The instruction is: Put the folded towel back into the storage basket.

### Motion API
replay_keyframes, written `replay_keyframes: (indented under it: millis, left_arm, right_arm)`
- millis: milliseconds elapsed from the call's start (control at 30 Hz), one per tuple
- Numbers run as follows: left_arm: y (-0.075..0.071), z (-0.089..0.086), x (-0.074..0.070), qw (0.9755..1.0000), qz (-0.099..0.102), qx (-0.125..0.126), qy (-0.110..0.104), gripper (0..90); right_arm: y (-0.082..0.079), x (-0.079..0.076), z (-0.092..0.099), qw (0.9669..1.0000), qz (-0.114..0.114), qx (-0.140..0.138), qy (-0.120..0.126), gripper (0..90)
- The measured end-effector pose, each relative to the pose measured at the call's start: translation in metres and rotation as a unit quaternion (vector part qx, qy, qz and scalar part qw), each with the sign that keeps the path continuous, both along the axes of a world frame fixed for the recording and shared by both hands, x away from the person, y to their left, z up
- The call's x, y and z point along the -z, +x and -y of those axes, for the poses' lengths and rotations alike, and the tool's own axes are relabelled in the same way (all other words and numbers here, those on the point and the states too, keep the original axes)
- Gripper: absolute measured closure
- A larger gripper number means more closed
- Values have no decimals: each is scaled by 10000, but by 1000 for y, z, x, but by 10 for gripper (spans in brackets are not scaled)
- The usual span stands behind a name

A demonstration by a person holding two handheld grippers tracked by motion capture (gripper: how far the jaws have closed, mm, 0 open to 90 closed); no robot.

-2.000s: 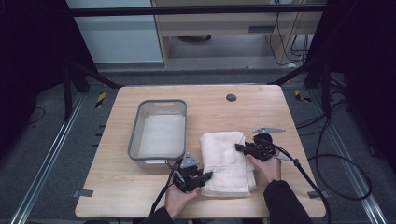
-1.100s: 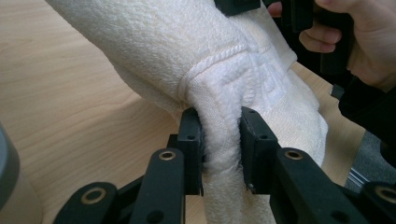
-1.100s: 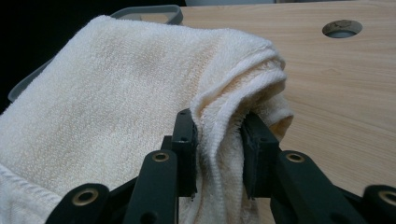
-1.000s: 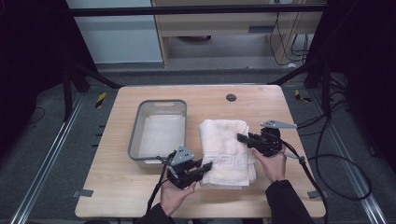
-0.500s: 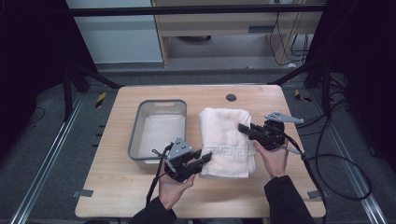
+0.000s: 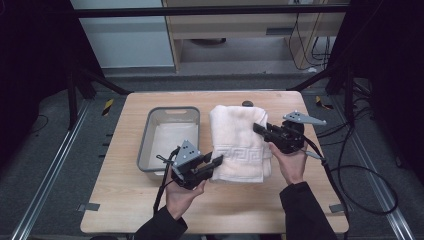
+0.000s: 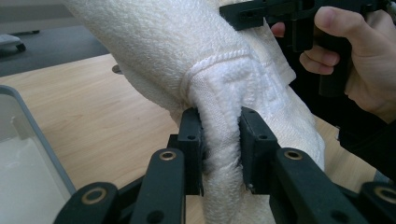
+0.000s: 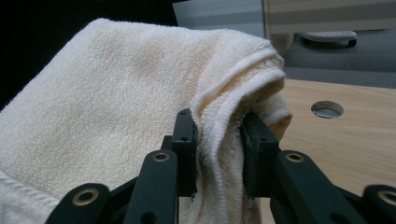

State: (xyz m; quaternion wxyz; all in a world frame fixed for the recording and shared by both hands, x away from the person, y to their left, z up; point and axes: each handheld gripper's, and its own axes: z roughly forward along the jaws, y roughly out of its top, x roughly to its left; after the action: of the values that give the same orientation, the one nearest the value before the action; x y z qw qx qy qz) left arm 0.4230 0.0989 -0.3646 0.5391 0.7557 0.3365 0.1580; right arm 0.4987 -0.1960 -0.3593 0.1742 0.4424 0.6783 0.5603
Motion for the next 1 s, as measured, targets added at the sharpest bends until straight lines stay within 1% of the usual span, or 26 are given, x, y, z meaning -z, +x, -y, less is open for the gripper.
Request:
replay_keyframes:
  millis: [133,333,467,567,733,1000]
  left_arm:
    - [1,-4,-4,10000,64,-48,-20,721]
    - [1,-10,-10,9998,140,-103,-104,721]
    - [2,-14,-14,9997,174,-130,-139,721]
    - [3,-17,-18,9996,177,-153,-129,721]
    - [3,-23,-23,9994,253,-202,-134,721]
    - [4,-32,-29,9989,357,-280,-153,721]
  right_arm:
    - [1,-6,-4,10000,83,1,5,703]
    - [2,-14,-11,9998,219,-7,8,704]
    - [4,-17,-15,9997,247,-13,40,704]
    - [6,-21,-18,9996,270,-22,56,704]
    - [8,-25,-24,9994,325,-37,83,704]
    - [9,-35,-34,9990,446,-42,54,705]
